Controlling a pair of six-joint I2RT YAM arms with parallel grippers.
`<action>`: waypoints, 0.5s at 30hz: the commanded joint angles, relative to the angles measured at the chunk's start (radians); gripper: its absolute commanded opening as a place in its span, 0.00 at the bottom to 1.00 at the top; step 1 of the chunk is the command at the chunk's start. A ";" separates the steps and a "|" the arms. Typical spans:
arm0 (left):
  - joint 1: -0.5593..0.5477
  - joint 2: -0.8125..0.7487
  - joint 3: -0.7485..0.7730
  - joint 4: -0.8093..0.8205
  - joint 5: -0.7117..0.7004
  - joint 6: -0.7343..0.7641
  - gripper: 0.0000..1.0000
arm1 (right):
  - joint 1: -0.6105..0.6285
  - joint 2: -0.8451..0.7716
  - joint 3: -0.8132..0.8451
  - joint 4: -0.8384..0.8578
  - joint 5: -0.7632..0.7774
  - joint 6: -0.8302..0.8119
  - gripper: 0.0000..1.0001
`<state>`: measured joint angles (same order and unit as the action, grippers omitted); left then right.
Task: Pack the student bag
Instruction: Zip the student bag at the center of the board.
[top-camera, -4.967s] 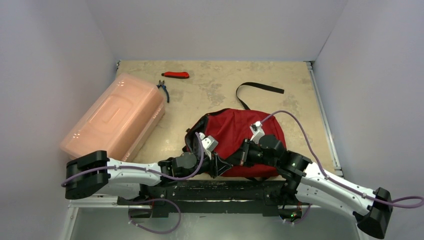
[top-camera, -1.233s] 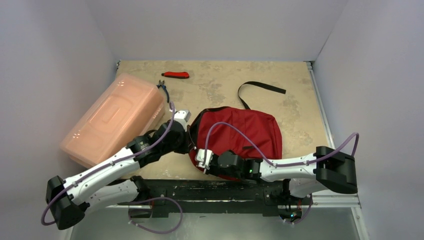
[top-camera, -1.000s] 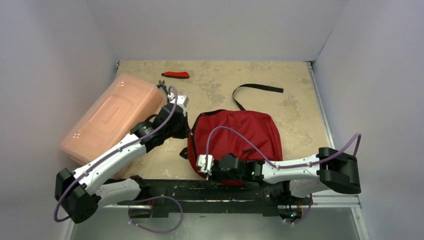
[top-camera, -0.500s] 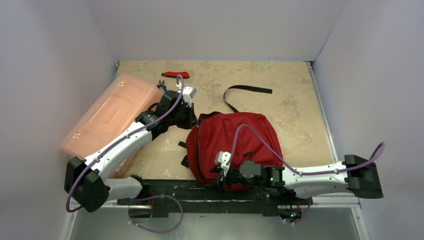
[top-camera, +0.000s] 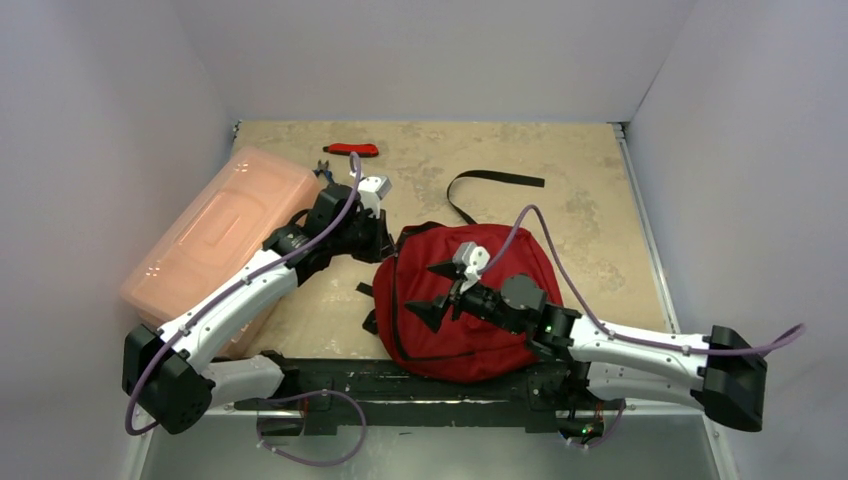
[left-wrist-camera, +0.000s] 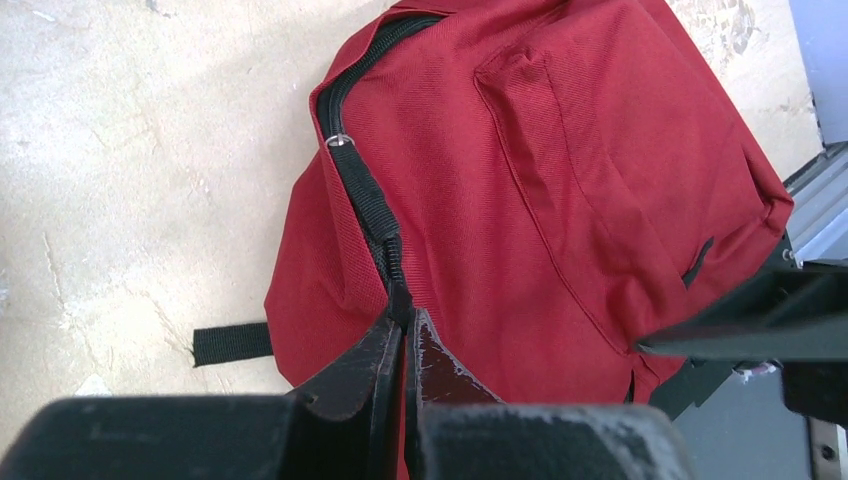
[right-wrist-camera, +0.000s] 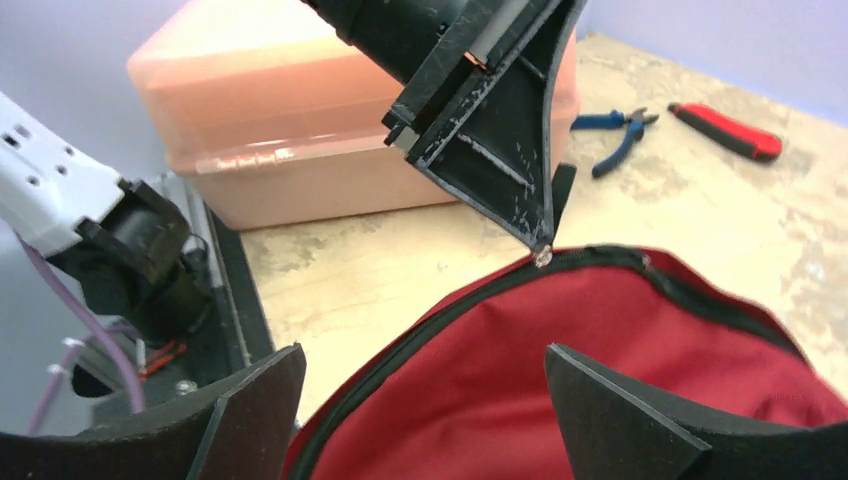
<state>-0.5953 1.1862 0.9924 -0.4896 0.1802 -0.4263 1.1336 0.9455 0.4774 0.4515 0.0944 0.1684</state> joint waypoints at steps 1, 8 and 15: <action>0.006 -0.020 0.025 0.012 0.057 0.005 0.00 | -0.117 0.146 0.069 0.197 -0.222 -0.213 0.93; 0.007 -0.016 0.032 -0.006 0.092 0.031 0.00 | -0.301 0.357 0.159 0.353 -0.533 -0.242 0.91; 0.008 0.001 0.053 -0.027 0.105 0.070 0.00 | -0.368 0.551 0.287 0.400 -0.822 -0.193 0.86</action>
<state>-0.5900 1.1873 0.9928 -0.5148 0.2314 -0.3965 0.7746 1.4277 0.6720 0.7509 -0.4969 -0.0299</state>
